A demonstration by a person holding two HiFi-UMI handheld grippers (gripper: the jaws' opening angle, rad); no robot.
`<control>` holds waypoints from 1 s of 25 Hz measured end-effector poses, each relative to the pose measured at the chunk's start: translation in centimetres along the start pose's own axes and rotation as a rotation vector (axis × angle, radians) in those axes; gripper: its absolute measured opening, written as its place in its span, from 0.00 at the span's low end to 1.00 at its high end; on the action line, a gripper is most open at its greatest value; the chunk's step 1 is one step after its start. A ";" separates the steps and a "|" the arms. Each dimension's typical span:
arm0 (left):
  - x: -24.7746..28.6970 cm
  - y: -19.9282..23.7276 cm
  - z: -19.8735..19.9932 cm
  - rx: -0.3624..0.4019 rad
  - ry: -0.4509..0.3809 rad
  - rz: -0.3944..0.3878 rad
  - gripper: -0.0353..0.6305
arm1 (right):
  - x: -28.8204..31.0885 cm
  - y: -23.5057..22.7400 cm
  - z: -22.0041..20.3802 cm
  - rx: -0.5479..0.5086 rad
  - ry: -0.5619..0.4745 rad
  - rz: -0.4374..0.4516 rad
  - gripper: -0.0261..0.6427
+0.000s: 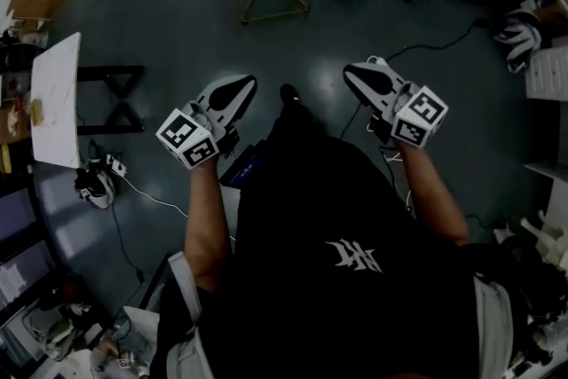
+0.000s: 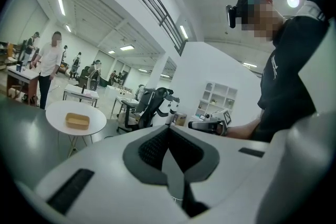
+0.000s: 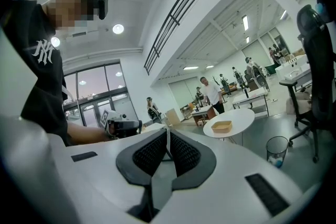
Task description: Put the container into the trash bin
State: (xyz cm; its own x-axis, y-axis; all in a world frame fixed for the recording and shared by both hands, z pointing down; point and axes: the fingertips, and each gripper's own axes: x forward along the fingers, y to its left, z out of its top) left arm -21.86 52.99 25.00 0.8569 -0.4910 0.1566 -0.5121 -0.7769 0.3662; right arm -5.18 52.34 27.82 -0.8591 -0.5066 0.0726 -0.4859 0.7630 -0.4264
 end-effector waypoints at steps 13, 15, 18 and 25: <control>1.9 9.8 0.5 -0.107 -0.041 0.037 0.06 | 8.8 -6.2 0.8 0.013 0.139 0.038 0.11; 2.0 12.0 1.2 -0.117 -0.044 0.039 0.06 | 10.7 -7.4 1.5 0.013 0.155 0.040 0.11; 2.3 15.5 2.4 -0.128 -0.051 0.045 0.06 | 13.4 -9.3 2.8 0.016 0.170 0.033 0.11; 3.2 22.7 5.1 -0.146 -0.066 0.009 0.06 | 19.6 -12.8 5.4 -0.004 0.186 -0.003 0.11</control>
State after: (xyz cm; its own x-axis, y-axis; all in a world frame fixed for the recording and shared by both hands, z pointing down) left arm -31.09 31.77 29.17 0.8441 -0.5264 0.1017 -0.5019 -0.7090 0.4954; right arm -14.92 30.52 29.85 -0.8724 -0.4260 0.2394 -0.4887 0.7635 -0.4221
